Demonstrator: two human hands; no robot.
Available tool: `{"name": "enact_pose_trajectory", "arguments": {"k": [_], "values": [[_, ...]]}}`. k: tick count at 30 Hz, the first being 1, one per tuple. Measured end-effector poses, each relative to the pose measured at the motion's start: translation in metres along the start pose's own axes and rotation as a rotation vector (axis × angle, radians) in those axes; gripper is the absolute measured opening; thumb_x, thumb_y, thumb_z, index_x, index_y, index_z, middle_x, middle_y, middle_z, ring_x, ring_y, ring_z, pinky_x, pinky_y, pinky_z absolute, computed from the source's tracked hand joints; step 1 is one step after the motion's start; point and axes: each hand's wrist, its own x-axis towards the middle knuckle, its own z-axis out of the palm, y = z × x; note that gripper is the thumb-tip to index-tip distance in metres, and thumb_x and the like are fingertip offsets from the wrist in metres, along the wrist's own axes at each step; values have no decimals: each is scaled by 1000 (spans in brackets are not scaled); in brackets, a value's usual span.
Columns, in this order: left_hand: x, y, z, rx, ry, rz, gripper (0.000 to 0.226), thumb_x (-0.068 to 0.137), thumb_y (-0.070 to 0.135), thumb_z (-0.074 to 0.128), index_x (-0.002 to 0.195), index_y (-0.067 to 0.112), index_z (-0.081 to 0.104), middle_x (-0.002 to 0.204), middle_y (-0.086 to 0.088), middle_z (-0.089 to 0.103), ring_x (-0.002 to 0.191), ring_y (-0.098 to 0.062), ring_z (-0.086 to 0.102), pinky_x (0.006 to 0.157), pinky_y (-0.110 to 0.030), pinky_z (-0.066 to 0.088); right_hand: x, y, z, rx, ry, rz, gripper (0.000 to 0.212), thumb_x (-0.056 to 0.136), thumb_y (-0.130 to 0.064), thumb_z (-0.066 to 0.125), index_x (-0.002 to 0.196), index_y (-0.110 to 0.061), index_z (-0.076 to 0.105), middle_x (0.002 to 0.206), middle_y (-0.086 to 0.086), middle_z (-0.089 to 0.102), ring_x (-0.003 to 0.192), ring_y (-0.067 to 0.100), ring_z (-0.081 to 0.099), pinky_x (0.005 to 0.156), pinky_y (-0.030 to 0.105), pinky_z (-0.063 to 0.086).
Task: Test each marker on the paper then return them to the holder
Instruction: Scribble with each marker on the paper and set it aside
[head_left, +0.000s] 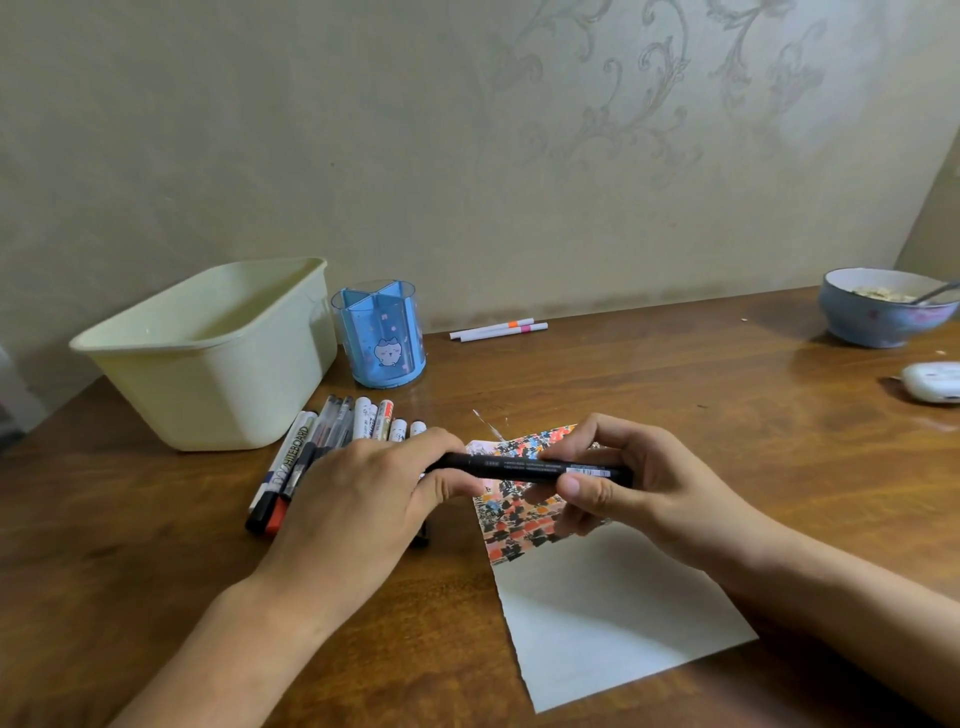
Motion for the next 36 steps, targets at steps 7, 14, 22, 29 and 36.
{"name": "enact_pose_trajectory", "arguments": {"k": [7,14,22,29,36], "values": [[-1,1,4,-17,-14,-9,48,85,65,32,100,36,67,58,20,51,52,-4,50,47,-14,29,-1,1,2,-10,39,-45,20,89,-25,68,100,-11,60,88,13,76,75,27,74,72,41,58],[0,6,2,3,25,7,37,88,61,38,95,35,64,61,16,59,49,-6,50,46,-12,27,-3,-3,8,32,88,-34,19,88,-23,66,96,-8,59,72,10,71,63,23,68,62,33,55],[1,9,-5,40,6,8,51,85,68,30,103,37,65,64,23,55,56,-4,53,47,-10,29,-2,-15,5,-12,83,-50,21,88,-25,67,96,-6,62,65,10,68,55,21,64,54,29,52],[1,7,-6,105,-6,123,49,85,58,45,120,33,69,94,16,47,77,-5,50,64,-10,33,0,-18,2,-105,19,-63,15,88,-24,70,96,-12,67,80,10,76,58,16,67,58,28,53],[-2,-3,-14,-40,-106,198,54,90,35,67,137,50,46,89,28,56,82,9,54,62,-6,41,2,-10,-6,-100,38,-23,44,84,-33,70,124,-23,57,90,9,77,64,20,67,61,31,54]]}}
